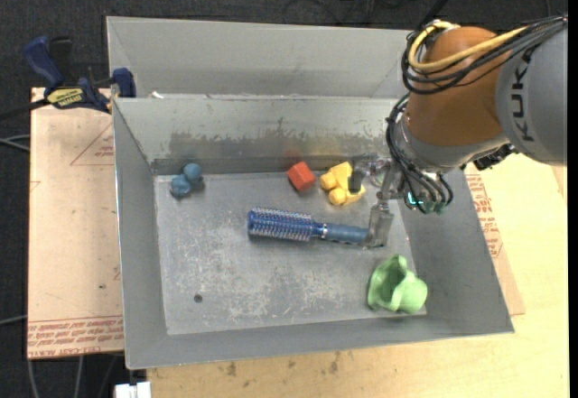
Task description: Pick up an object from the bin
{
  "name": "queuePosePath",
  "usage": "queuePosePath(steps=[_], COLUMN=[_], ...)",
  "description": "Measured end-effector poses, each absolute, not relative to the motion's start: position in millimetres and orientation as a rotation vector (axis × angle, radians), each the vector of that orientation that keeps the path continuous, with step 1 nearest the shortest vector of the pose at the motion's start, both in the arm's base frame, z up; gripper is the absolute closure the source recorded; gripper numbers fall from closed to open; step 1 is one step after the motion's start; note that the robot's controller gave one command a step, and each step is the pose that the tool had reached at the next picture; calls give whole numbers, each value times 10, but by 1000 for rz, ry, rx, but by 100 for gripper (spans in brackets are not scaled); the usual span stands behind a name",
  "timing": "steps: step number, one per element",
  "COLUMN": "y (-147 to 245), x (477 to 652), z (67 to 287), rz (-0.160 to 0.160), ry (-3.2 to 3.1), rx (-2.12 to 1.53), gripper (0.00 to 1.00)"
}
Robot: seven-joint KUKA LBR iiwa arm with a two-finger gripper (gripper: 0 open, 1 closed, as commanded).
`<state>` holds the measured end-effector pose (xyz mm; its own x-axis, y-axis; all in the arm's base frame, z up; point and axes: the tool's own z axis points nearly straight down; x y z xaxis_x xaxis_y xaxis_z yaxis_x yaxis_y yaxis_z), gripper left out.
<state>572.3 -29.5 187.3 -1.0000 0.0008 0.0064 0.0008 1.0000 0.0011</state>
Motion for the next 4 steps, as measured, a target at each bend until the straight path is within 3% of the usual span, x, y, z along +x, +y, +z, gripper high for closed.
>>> queuePosePath(steps=[1, 2, 3, 4], y=[443, 488, 490, 461], x=[5847, 6054, 6177, 6135], z=[660, 1012, 1000, 693], rz=[-5, -1, -2, -2], ry=[-3125, -3105, -3143, -3140], rx=[276, 520, 102, -92], gripper=[0, 0, 0, 0])
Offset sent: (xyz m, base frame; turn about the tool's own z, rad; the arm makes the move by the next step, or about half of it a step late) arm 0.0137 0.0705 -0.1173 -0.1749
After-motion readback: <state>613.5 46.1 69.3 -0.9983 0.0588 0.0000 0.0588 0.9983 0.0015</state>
